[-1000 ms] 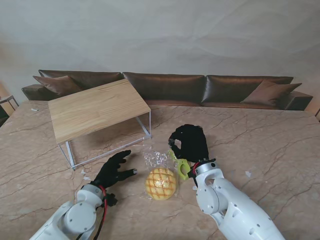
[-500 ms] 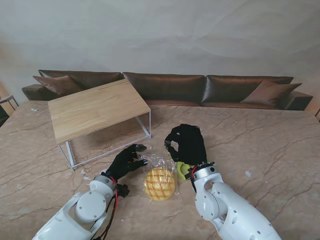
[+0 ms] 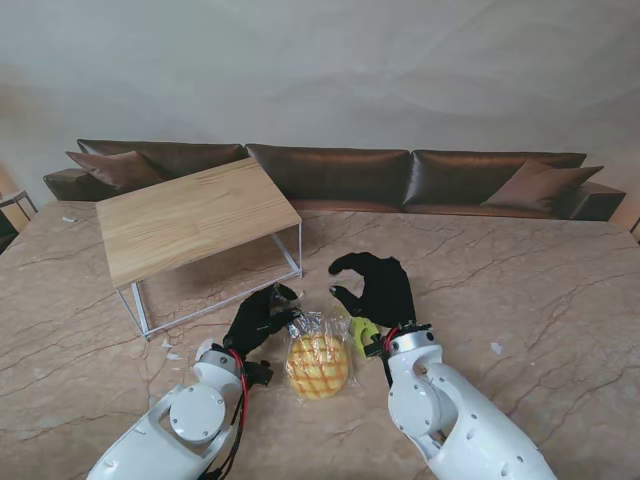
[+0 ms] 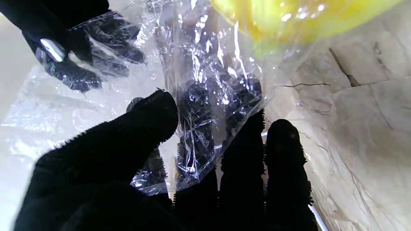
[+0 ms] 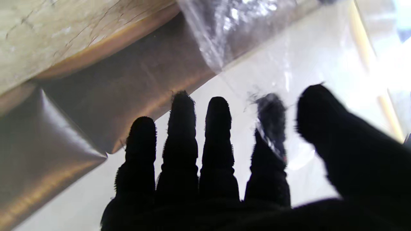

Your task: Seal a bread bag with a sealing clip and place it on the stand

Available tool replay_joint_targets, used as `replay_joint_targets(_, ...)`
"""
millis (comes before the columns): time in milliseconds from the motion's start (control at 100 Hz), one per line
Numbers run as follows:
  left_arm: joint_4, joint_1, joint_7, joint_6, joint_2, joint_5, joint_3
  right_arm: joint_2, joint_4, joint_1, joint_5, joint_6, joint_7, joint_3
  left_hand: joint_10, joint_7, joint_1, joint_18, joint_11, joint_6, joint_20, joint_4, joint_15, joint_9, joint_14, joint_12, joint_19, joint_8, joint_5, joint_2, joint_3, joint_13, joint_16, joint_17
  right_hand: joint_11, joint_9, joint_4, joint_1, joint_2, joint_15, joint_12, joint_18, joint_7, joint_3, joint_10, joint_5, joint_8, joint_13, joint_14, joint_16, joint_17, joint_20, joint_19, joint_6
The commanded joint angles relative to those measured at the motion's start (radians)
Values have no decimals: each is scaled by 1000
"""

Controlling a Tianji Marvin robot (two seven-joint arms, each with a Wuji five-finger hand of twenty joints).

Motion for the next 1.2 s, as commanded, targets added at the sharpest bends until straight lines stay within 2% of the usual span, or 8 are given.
replay_joint_targets(0, -1, 4, 4, -3, -11, -11, -1, -6, -10, -25, -7, -16, 37, 19, -1, 1, 29, 0, -9, -80, -28, -24, 13, 32, -4, 33, 55, 50, 31, 33, -5, 31, -23, 15, -48, -24, 42, -70, -105, -42, -35, 16, -139, -2, 15, -87, -93, 61, 30, -21, 32, -14, 19, 103)
replay_joint_targets(170, 6, 6, 12, -36, -15, -29, -4, -3, -18, -56, 135, -105, 160, 65, 7, 2, 28, -14, -12, -88, -45, -23, 14, 33, -8, 40, 70, 71, 43, 29, 3, 45, -40, 40, -85, -34, 11, -44, -400, -76, -50, 54, -141, 123, 40, -178, -229, 161, 65, -32, 140, -12, 80, 167)
replay_joint_targets(320, 16, 5, -3, -74, -18, -65, -2, 2, 3, -47, 208, -153, 234, 67, 11, -4, 30, -28, -14, -91, -53, -24, 13, 32, -11, 36, 76, 80, 52, 31, 1, 47, -49, 43, -75, 71, 24, 106, -467, -90, -51, 65, -87, 167, 2, -95, -222, 200, 24, -35, 187, 0, 114, 56)
replay_joint_targets(500, 32, 3, -8, -97, -21, -78, 3, -38, 94, 11, 371, -247, 221, 15, 6, -16, 29, -41, -25, -78, -75, -25, 8, 28, -23, 23, 76, 67, 51, 22, 9, 51, -67, 61, -77, 272, 80, 297, -330, 18, -62, 62, -18, 180, 23, 68, -190, 412, -3, -5, 355, -4, 250, -86)
replay_joint_targets(610, 36, 6, -7, -108, -23, -92, 1, -58, 158, 48, 406, -304, 207, -18, 21, 4, 44, -44, -33, -34, -109, -24, -14, 20, -17, 9, 71, 14, 36, 15, 12, 69, -102, 92, -112, 418, -50, 380, -320, 138, -78, 61, -5, 170, 33, 142, -183, 527, -3, 22, 452, -54, 382, -121)
replay_joint_targets(750, 43, 4, -3, -115, -20, -69, -5, -89, 210, 73, 470, -370, 167, -43, 35, 20, 44, -47, -43, -11, -145, -19, -38, 10, -26, -48, 65, -54, 27, 2, 21, 93, -133, 133, -153, 552, -45, 470, -298, 249, -79, 93, 34, 196, 30, 374, -189, 578, 12, 27, 497, -81, 446, -145)
replay_joint_targets(1040, 13, 24, -63, -130, 16, -15, -52, -95, 214, 71, 433, -420, 125, -46, -12, -327, 154, -42, 59, 156, -195, 13, -265, -378, -34, -311, -109, -162, -95, -32, 143, -58, -60, 4, 87, 488, -27, 598, -205, 512, 122, 174, 159, 210, -21, 672, -213, 552, 50, 322, 433, 143, 520, -124)
replay_joint_targets(1190, 1, 42, -196, -169, 57, -45, -111, -96, 214, 62, 330, -430, 45, -41, -36, -517, -171, -47, -22, 179, -153, 113, -371, -594, -37, -353, -292, -249, -201, 30, 330, -356, -200, -185, 125, 459, -28, 603, -177, 579, 178, 165, 202, 218, -44, 678, -180, 524, 36, 401, 415, 198, 524, -135)
